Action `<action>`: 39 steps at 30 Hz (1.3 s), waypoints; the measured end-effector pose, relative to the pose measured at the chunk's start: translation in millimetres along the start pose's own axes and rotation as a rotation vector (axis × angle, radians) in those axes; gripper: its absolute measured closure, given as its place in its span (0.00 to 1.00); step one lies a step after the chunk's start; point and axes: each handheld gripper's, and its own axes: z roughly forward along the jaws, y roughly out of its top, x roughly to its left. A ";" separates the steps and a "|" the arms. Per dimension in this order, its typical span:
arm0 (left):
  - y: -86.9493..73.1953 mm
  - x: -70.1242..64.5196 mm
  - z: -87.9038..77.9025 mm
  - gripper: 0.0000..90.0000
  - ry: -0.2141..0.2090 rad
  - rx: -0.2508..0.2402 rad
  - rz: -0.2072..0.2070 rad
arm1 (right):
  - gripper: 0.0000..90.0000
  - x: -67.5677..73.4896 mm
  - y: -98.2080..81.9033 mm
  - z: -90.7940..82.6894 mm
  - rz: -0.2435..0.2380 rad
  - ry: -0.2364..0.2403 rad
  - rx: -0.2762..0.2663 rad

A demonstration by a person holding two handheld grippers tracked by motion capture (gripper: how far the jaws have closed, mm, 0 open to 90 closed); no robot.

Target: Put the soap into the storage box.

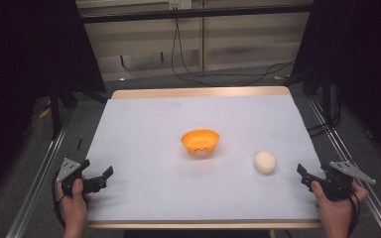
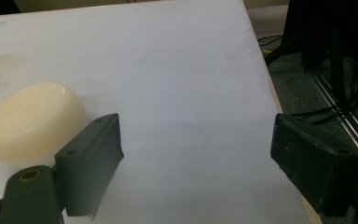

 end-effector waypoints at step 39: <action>0.2 0.4 1.1 0.01 -0.002 0.006 -0.004 | 0.22 55.8 33.5 31.7 -0.091 0.166 0.274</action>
